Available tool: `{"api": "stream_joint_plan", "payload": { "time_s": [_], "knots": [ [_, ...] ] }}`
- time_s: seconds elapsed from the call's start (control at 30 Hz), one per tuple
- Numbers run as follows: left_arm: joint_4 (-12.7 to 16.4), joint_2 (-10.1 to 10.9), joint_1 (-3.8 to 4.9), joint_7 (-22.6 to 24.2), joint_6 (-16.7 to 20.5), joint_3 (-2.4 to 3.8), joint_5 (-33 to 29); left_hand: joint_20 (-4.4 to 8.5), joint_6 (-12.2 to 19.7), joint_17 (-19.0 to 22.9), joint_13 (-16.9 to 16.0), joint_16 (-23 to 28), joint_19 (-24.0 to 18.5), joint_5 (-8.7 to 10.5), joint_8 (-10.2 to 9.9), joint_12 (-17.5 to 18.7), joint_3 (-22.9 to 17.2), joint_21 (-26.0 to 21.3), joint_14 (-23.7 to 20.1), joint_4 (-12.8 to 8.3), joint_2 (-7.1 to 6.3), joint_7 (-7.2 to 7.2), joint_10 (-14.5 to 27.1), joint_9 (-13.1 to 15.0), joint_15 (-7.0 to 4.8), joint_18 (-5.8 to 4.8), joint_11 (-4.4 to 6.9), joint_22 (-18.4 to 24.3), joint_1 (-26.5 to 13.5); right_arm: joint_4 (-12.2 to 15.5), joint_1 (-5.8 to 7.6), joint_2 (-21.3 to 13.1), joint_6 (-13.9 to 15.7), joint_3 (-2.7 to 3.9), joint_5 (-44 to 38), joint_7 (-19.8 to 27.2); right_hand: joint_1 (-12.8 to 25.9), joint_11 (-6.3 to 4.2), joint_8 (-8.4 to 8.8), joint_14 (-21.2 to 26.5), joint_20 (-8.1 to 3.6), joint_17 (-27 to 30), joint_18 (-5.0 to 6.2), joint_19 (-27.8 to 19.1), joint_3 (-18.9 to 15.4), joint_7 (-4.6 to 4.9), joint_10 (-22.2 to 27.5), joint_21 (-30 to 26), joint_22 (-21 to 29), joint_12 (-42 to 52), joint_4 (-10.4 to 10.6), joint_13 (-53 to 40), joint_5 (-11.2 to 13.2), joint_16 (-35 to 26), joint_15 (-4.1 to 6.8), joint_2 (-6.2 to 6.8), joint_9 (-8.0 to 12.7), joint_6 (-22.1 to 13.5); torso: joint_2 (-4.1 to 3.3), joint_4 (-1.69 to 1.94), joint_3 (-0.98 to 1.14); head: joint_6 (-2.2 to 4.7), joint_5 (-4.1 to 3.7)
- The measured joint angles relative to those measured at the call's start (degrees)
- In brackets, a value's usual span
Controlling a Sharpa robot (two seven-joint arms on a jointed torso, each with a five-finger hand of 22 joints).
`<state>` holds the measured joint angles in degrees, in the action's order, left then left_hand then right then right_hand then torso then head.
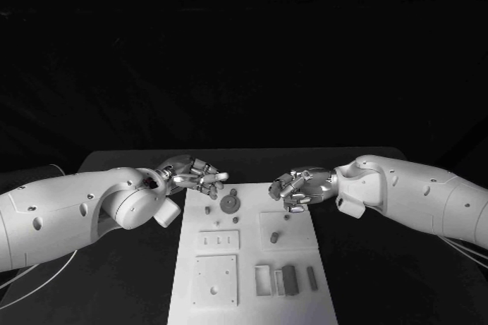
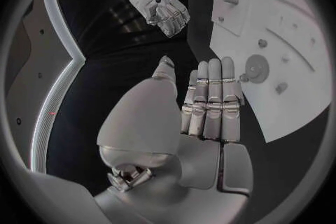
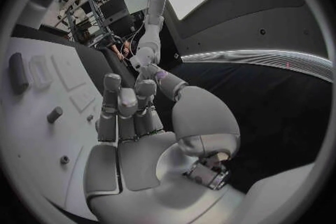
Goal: Assemble the parts on the task board
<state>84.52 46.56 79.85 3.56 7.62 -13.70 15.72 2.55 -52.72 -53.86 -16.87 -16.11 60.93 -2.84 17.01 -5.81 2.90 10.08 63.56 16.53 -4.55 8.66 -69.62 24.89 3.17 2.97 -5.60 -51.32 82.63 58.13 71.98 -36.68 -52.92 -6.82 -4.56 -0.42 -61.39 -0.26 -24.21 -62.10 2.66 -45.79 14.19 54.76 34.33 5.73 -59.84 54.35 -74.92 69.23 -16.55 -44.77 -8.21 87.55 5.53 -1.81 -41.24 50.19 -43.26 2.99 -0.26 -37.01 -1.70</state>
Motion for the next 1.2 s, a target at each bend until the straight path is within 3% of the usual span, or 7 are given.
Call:
{"api": "stream_joint_plan", "payload": {
  "time_s": [0.13, 0.33, 0.73, 0.83, 0.93, 1.03, 1.2],
  "knots": [
    [0.36, 0.17, -0.14, 2.40, 0.65, 0.00, 1.92, -0.31, 0.96, -0.28, -0.19, 0.49, -0.31, 0.00, -0.57, 0.32, -0.73, -0.35, -0.26, -0.10, -0.52, -0.37, 0.46, -0.25, 0.26, 0.01, -0.46, -0.08, 5.32, -0.08, 0.00, 0.10, -0.21, -0.02, 0.26, -0.47, 0.00, 0.02, 0.05, 0.00, 0.00, -0.07, 0.00, 0.00, 0.15, 0.00, 0.02, 0.00, 0.00, 0.00, -0.15, 0.00, 0.00, 0.00, 0.00, 0.00, -0.12, 0.00, -0.02, -0.05, -0.02, -0.08, 0.03],
    [1.06, 0.39, -0.61, 7.34, 3.34, 0.02, 11.49, -0.80, 3.44, -0.61, -0.25, 1.48, -1.46, 0.00, -1.69, 1.34, -0.73, -1.29, -1.24, -0.10, -1.59, -0.92, 2.53, -0.75, 0.84, 0.00, -1.31, -0.08, 13.11, -0.40, -0.03, 0.70, -0.44, -0.05, 0.32, -1.15, 0.00, 0.03, 0.11, 0.01, 0.21, -0.14, 0.00, -0.21, 0.15, 0.00, 0.03, 0.00, 0.00, 0.00, -0.15, 0.00, 0.00, 0.00, 0.00, 0.00, -0.24, 0.00, -0.02, -0.12, -0.02, 0.02, 0.04],
    [2.29, 0.05, -0.68, 10.73, 5.82, 0.02, 26.97, -0.80, 2.79, -1.20, -1.42, 1.92, -1.45, -0.32, -1.27, 1.08, -0.19, -1.68, -1.66, -0.03, -0.88, -0.27, 2.19, -0.59, 0.85, -0.04, -0.98, -0.24, 16.89, -1.65, -0.20, 1.62, 0.11, -0.15, -0.95, -1.12, 0.00, 0.03, 0.15, 0.29, 0.21, -0.27, 0.00, -0.21, 0.15, 0.00, 0.03, 0.00, 0.00, 0.00, -0.15, -0.01, 0.00, 0.21, 0.09, 0.00, -0.36, 0.00, 0.02, -0.04, -0.01, 0.28, -0.10],
    [2.50, 0.01, -0.67, 10.25, 5.10, 0.02, 27.32, -0.37, 0.68, -1.65, -2.36, 1.93, -1.01, -0.66, -0.41, -0.07, 0.94, -1.68, -0.58, 0.23, 0.44, 0.62, 0.58, -0.39, 0.41, -0.36, 0.00, -0.64, 12.93, -1.80, -0.25, 1.90, 0.95, -0.19, -1.95, -0.90, 0.00, 0.03, 0.16, 0.29, 0.21, -0.27, 0.00, -0.21, 0.15, 0.00, 0.03, 0.00, 0.00, 0.00, -0.15, -0.05, 0.00, 0.21, 0.10, 0.00, -0.41, 0.00, 0.02, -0.05, -0.01, 0.38, -0.01],
    [2.76, -0.09, -0.67, 8.26, 3.63, 0.02, 24.59, 0.06, 0.30, -1.78, -2.91, 1.93, -0.58, -0.66, -0.41, -0.07, 3.59, -1.68, -0.17, 0.37, 3.54, 0.42, 0.37, -0.53, 0.00, -0.75, 0.21, -0.75, 0.04, -1.83, -0.36, 2.23, 2.02, -0.22, -3.36, -0.58, 0.00, 0.03, 0.16, 0.30, 0.21, -0.34, 0.00, -0.21, 0.15, 0.00, 0.03, 0.00, 0.00, 0.02, -0.15, -0.05, 0.00, 0.43, 0.09, 0.00, -0.47, 0.00, 0.02, -0.05, 0.02, 0.50, 0.04],
    [3.03, -0.44, -0.67, 5.52, 2.56, 0.02, 20.03, 0.46, -0.18, -2.02, -3.45, 1.93, -0.18, -0.31, -0.41, -0.26, 5.63, -1.68, 0.23, 0.43, 5.03, -0.06, -0.01, -0.73, -0.41, -0.27, 0.60, -0.85, -9.49, -1.66, -0.53, 2.37, 3.15, -0.27, -5.04, -0.22, 0.00, 0.03, 0.18, 0.30, 0.21, -0.34, 0.00, -0.21, 0.15, 0.00, 0.03, -0.10, 0.00, 0.22, -0.15, -0.05, 0.00, 0.43, 0.09, 0.00, -0.53, -0.01, 0.02, -0.09, 0.05, 0.59, 0.07],
    [3.15, -1.05, -0.67, 1.39, 1.34, 0.02, 12.79, 0.82, -1.13, -2.57, -4.21, 1.77, 0.64, -0.31, -0.04, -0.79, 5.83, -1.65, 1.37, 0.45, 6.94, -0.59, -1.01, -0.65, -0.95, 0.51, 1.21, -1.13, -13.86, -1.47, -0.66, 2.76, 4.68, -0.31, -7.12, 0.25, 0.00, 0.03, 0.31, 0.30, 0.21, -0.39, 0.00, -0.21, 0.15, 0.00, 0.03, -0.22, 0.00, 0.22, -0.15, -0.05, 0.00, 0.43, 0.09, 0.00, -0.55, 0.00, 0.00, -0.09, 0.07, 0.65, 0.12]
  ]
}}
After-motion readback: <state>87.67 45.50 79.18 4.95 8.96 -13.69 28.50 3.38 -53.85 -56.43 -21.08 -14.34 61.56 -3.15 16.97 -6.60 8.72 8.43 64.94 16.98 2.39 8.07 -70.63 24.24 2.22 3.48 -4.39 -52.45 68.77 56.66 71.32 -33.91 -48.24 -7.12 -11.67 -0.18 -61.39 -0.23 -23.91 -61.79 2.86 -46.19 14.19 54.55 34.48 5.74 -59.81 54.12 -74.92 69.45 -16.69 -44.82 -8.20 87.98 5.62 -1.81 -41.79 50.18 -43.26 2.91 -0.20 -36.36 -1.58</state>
